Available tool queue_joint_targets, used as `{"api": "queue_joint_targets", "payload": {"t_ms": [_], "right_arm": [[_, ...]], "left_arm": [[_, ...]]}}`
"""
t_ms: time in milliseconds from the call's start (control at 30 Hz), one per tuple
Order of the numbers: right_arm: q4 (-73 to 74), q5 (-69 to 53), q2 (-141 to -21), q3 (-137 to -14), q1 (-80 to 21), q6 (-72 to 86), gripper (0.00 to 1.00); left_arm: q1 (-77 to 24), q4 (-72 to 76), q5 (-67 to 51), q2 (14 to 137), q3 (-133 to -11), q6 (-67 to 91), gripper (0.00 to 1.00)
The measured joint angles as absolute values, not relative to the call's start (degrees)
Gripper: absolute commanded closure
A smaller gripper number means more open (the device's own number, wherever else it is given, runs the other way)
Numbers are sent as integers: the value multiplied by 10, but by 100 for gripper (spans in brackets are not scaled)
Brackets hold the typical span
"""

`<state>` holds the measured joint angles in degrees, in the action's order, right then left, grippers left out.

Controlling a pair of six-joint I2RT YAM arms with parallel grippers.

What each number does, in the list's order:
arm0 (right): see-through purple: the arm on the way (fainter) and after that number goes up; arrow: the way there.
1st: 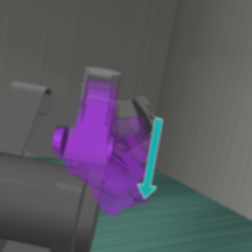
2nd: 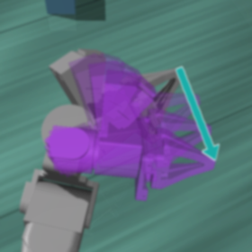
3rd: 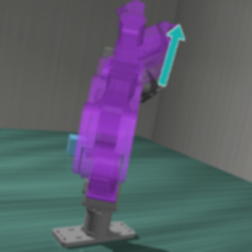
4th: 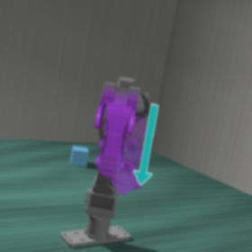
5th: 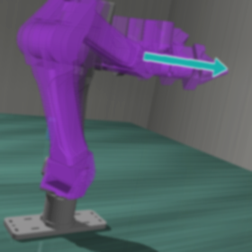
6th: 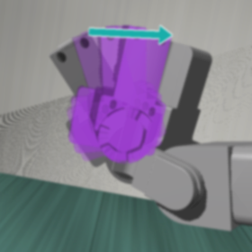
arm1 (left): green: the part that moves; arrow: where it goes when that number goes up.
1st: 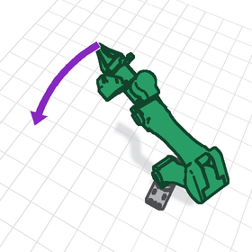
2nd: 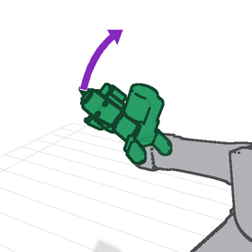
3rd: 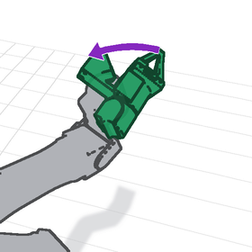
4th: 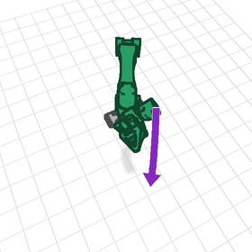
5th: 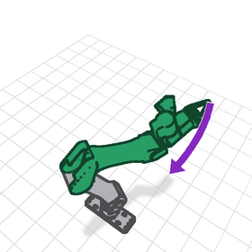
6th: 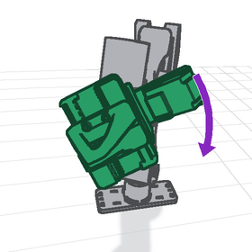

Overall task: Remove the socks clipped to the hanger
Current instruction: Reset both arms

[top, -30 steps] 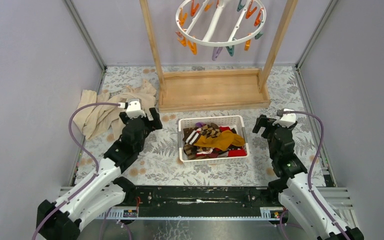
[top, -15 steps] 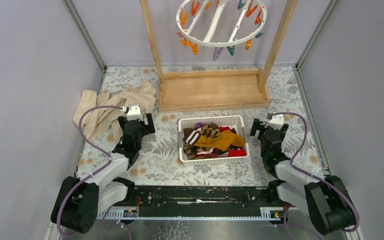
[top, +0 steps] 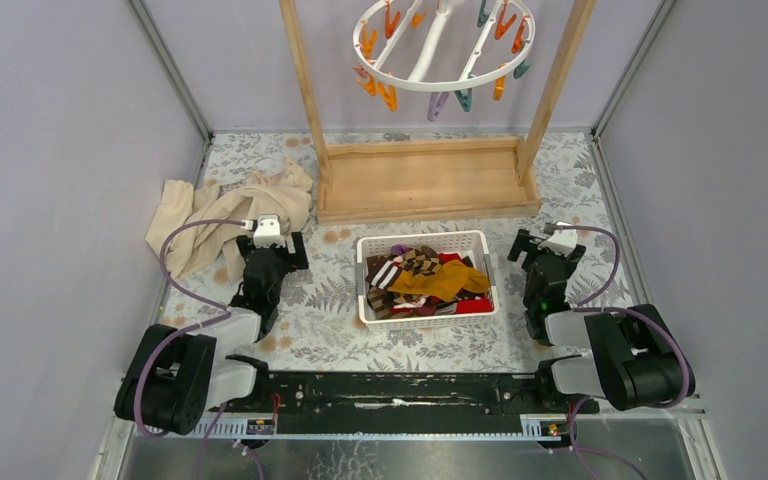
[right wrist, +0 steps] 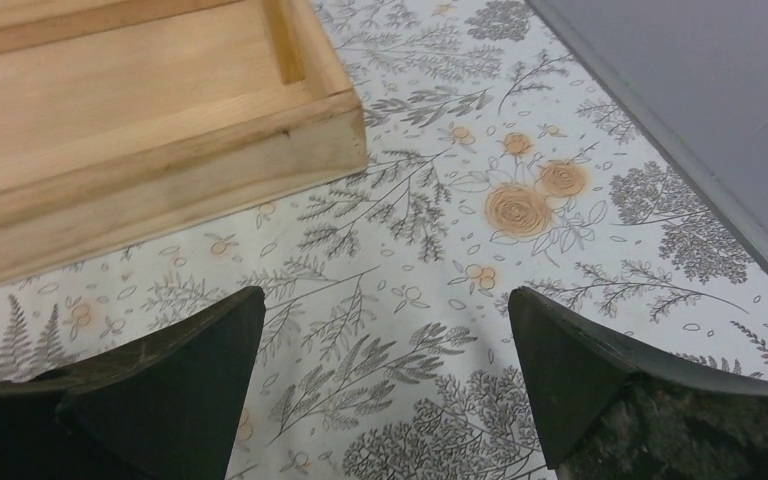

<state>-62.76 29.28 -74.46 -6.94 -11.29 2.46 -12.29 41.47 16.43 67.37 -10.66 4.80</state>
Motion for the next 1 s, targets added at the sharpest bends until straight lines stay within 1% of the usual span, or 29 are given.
{"api": "queue_joint_targets", "payload": {"t_ms": [267,467,567,767,900,1000], "right_arm": [[-757,292,-854,-50,-83,23,0],[-780,277,-859,-49,-79,22,0],[-820,252,-889,-48,-78,12,0],[-820,222,-900,-52,-77,-2,0],[-818,213,-900,-58,-77,-6,0],[-817,211,-900,-60,-77,-8,0]], "left_arm": [[-98,448,128,708,-118,42,2],[-83,502,105,734,-119,41,2],[-79,509,95,748,-121,41,2],[-71,537,79,773,-128,29,2],[-63,619,69,815,-107,24,2],[-56,636,58,828,-100,23,2]]}}
